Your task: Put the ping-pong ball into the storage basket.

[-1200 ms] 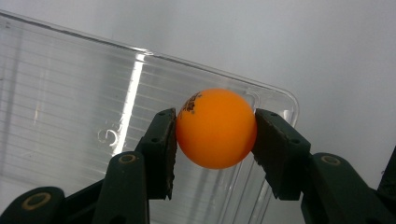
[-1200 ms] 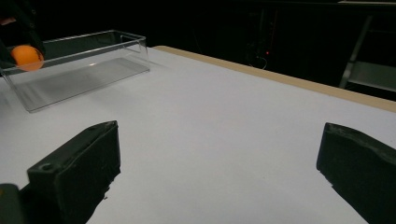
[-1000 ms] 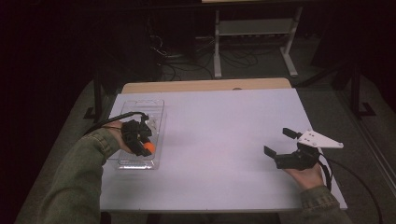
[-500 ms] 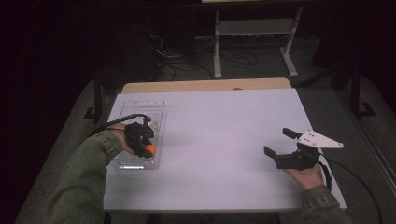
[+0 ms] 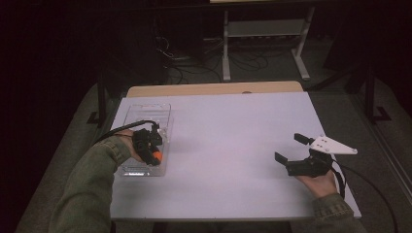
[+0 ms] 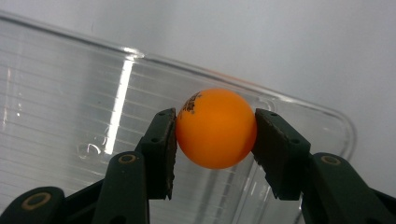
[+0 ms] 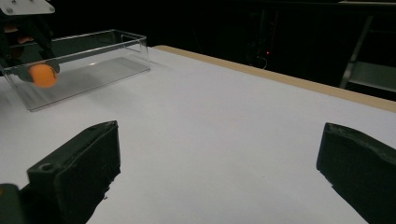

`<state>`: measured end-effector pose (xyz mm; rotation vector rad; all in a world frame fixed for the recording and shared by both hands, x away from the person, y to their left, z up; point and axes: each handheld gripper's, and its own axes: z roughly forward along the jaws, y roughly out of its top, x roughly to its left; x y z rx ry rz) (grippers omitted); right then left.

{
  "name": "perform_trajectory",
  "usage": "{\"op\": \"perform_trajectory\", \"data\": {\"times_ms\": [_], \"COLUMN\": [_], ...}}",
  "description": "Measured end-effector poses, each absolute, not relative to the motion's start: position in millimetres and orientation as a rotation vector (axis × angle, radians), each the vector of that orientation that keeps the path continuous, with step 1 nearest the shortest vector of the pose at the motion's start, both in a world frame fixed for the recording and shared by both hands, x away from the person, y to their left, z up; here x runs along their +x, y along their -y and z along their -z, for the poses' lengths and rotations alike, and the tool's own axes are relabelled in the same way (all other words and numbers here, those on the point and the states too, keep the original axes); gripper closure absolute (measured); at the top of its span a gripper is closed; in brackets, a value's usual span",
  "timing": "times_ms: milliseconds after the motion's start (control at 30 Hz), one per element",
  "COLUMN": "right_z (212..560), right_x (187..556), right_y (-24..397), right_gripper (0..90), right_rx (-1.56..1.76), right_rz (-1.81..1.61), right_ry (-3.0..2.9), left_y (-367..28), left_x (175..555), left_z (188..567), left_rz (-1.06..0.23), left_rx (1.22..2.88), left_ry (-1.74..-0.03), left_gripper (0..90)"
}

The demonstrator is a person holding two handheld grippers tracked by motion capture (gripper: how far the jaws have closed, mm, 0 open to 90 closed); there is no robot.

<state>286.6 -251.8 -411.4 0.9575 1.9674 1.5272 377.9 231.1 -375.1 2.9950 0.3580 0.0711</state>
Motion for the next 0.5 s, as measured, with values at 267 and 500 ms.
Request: {"op": "perform_trajectory", "data": {"times_ms": [267, 500], "right_z": [411.7, 411.6], "right_x": [286.8, 286.6], "right_y": [251.5, 251.7], "right_gripper": [0.0, 0.0], "right_rx": [0.956, 0.958], "right_rz": [-1.525, -1.524], "right_ry": [-1.969, -1.968], "left_y": [-235.7, -235.3], "left_x": [378.3, 377.4], "left_z": [377.5, 376.3], "left_rz": [-0.095, -0.109], "left_rx": [2.987, 2.988], "left_ry": [-0.382, -0.399], "left_gripper": [50.5, 47.9]}}
